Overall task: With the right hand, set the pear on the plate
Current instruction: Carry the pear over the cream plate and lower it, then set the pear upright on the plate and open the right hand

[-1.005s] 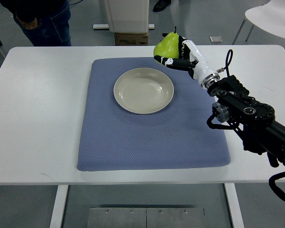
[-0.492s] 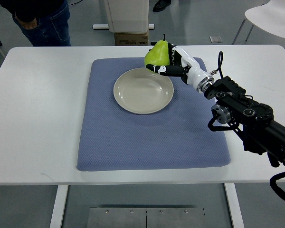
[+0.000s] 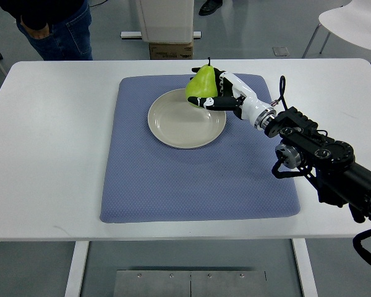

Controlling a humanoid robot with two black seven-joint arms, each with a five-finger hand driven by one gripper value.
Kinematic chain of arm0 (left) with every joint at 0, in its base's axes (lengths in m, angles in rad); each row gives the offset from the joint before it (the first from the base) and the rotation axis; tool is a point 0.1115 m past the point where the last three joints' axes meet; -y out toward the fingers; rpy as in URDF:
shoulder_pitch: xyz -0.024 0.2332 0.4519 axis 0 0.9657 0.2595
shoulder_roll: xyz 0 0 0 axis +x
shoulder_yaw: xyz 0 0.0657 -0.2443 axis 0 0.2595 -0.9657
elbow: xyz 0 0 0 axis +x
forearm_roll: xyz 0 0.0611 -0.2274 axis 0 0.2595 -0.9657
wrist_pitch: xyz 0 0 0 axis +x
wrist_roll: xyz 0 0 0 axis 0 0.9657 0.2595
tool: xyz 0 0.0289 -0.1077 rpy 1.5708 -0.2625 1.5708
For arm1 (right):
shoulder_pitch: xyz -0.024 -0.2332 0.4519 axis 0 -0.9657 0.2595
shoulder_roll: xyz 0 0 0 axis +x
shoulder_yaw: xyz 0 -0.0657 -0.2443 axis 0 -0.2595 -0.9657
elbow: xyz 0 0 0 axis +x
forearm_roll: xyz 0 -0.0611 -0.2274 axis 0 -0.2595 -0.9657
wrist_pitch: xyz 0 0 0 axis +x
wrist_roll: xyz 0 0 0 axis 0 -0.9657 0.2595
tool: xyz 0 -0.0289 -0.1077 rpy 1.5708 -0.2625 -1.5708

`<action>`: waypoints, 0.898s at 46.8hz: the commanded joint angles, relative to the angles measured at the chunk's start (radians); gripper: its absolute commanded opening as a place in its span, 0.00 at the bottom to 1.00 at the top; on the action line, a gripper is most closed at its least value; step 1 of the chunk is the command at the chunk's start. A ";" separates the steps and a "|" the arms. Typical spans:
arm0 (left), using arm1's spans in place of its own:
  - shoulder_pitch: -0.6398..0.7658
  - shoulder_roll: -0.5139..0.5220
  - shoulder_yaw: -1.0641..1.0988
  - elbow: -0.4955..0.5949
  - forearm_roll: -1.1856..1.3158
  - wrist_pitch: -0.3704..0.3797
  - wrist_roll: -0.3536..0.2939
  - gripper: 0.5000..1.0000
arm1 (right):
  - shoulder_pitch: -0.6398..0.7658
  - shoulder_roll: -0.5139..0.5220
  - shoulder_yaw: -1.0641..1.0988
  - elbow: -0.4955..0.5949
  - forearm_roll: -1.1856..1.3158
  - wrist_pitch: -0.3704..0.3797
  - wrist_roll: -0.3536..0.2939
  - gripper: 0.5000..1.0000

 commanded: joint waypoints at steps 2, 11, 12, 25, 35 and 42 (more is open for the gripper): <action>0.000 0.000 0.000 0.000 0.000 0.000 0.000 1.00 | -0.006 0.000 -0.001 0.001 0.001 -0.003 0.001 0.00; 0.000 0.000 0.000 0.000 0.000 0.001 0.000 1.00 | -0.033 0.000 -0.029 0.001 0.001 -0.006 0.005 0.00; 0.000 0.000 0.000 0.000 0.000 0.000 0.000 1.00 | -0.035 0.000 -0.029 0.001 0.001 -0.006 0.007 0.00; 0.000 0.000 0.000 0.000 0.000 0.001 0.000 1.00 | -0.061 0.000 -0.041 0.001 0.001 -0.008 0.008 0.00; 0.000 0.000 0.000 0.000 0.000 0.000 0.000 1.00 | -0.073 0.000 -0.043 0.001 -0.001 -0.013 0.008 0.00; 0.000 0.000 0.000 0.000 0.000 0.001 0.000 1.00 | -0.073 0.000 -0.043 -0.001 0.001 -0.020 0.007 0.00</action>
